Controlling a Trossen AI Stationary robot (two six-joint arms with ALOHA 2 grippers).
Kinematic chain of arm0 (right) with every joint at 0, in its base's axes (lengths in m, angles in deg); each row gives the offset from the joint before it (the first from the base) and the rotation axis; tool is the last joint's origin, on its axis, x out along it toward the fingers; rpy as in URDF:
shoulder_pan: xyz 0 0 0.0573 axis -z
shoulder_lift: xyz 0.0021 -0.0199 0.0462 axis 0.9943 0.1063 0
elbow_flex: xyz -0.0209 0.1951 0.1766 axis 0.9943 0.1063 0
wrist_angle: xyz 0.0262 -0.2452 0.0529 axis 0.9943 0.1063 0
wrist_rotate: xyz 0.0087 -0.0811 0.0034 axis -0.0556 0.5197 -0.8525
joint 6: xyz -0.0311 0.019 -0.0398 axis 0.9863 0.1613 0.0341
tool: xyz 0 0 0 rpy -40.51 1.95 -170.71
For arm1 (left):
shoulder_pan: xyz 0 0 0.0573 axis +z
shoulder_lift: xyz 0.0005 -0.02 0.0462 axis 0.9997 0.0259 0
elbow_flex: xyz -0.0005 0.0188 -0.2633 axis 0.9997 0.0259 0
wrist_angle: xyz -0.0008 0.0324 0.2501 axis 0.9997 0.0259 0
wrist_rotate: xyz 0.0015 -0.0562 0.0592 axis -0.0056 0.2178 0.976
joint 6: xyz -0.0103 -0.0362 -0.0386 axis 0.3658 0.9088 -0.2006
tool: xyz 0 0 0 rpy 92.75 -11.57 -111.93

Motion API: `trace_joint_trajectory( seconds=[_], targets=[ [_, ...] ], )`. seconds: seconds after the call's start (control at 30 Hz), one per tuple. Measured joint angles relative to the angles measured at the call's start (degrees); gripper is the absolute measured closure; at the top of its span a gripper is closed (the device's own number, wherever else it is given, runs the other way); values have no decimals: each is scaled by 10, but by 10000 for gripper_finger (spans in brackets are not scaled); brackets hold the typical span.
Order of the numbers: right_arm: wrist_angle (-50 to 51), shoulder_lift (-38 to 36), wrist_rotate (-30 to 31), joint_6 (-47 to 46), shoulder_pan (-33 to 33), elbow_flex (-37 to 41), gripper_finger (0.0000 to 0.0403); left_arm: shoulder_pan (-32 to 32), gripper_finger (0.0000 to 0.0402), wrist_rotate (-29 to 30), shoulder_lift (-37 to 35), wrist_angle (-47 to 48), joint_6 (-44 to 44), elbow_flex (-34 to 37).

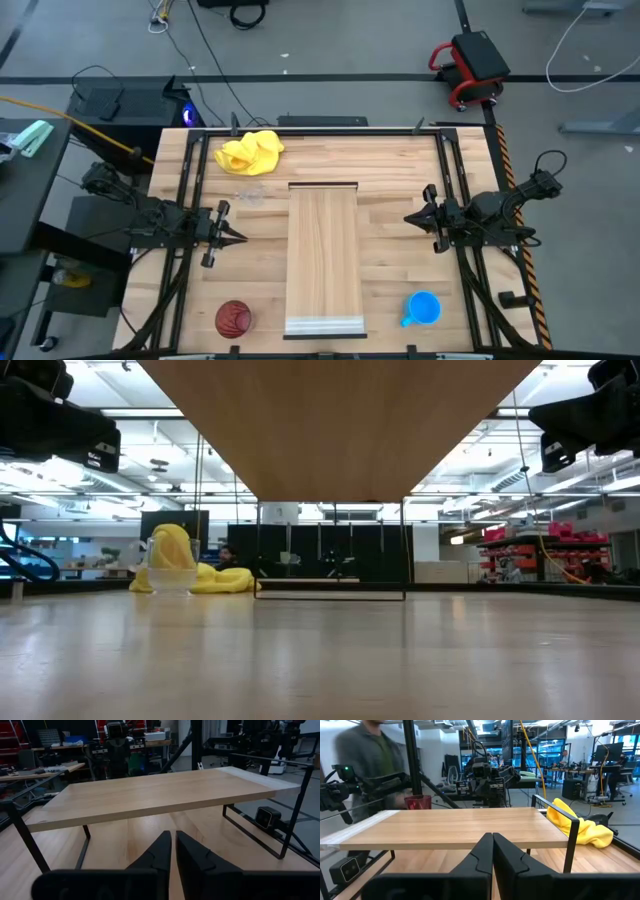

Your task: Stack small to large cups/mugs on shelf

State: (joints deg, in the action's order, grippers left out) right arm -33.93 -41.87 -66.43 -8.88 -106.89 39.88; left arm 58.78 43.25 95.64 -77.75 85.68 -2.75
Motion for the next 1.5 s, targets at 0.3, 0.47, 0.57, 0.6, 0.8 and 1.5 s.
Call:
trace_joint_trajectory(
  seconds=[0.3, 0.47, 0.57, 0.6, 0.8, 1.5],
  targets=[
    [0, 0, 0, 0, 0, 0, 389, 0, 378, 0, 0, 0, 0, 0],
    [0, 0, 0, 0, 0, 0, 389, 0, 371, 0, 0, 0, 0, 0],
    [0, 0, 0, 0, 0, 0, 389, 0, 367, 0, 0, 0, 0, 0],
    [0, 0, 0, 0, 0, 0, 389, 0, 366, 0, 0, 0, 0, 0],
    [0, 0, 0, 0, 0, 0, 389, 0, 371, 0, 0, 0, 0, 0],
    [0, 0, 0, 0, 0, 0, 389, 0, 379, 3, 0, -26, 220, 0]
  ],
)
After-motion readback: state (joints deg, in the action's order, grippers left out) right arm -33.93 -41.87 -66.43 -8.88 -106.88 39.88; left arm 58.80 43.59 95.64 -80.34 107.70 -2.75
